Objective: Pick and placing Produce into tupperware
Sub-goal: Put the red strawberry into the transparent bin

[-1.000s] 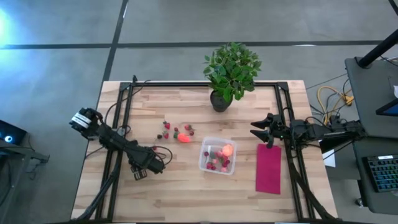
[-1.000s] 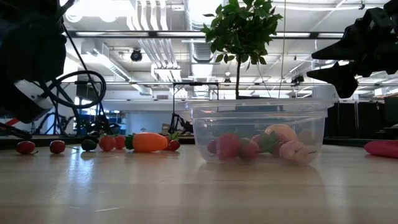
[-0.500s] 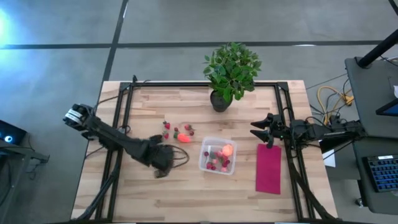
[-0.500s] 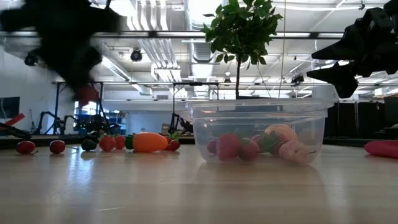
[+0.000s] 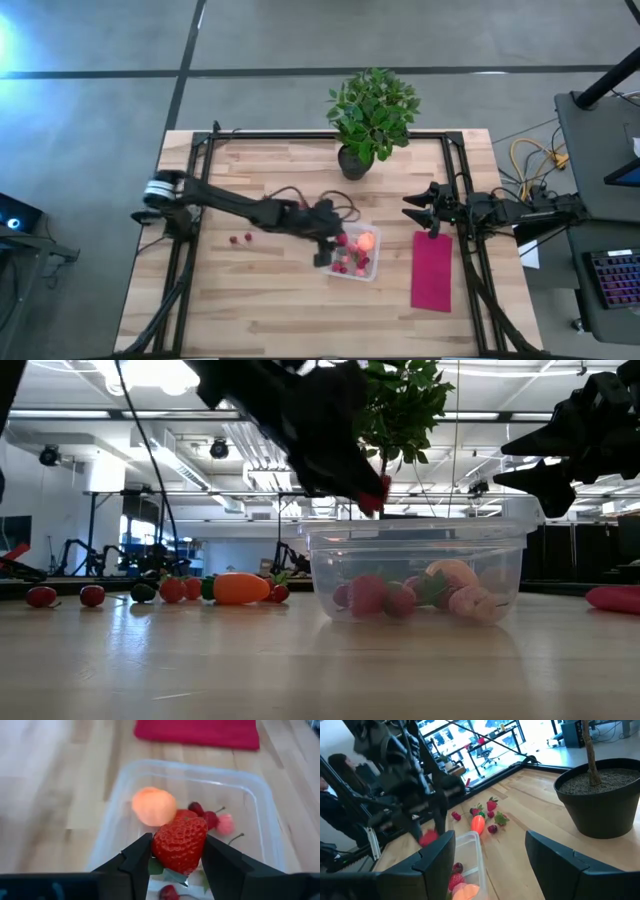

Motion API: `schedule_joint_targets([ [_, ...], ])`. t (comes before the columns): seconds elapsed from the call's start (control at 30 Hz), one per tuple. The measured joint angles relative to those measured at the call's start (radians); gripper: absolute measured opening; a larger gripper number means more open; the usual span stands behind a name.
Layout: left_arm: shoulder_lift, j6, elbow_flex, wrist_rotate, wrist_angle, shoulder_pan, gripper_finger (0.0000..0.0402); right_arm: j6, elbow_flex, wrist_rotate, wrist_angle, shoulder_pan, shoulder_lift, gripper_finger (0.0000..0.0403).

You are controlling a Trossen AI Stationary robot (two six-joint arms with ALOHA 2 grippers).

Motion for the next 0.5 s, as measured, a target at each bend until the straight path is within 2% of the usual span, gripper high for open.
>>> schedule_joint_targets([
  [0.23, 0.143, 0.007, 0.219, -0.08, -0.243, 0.0, 0.0147, 0.0, 0.0, 0.0, 0.0, 0.0, 0.0, 0.0233],
  [0.43, 0.133, 0.001, 0.29, -0.086, -0.438, -0.001, 0.0148, 0.0, 0.0, 0.0, 0.0, 0.0, 0.0, 0.0233],
  [0.5, 0.115, 0.0, 0.285, -0.085, -0.426, -0.002, 0.0152, 0.0, 0.0, 0.0, 0.0, 0.0, 0.0, 0.0233],
])
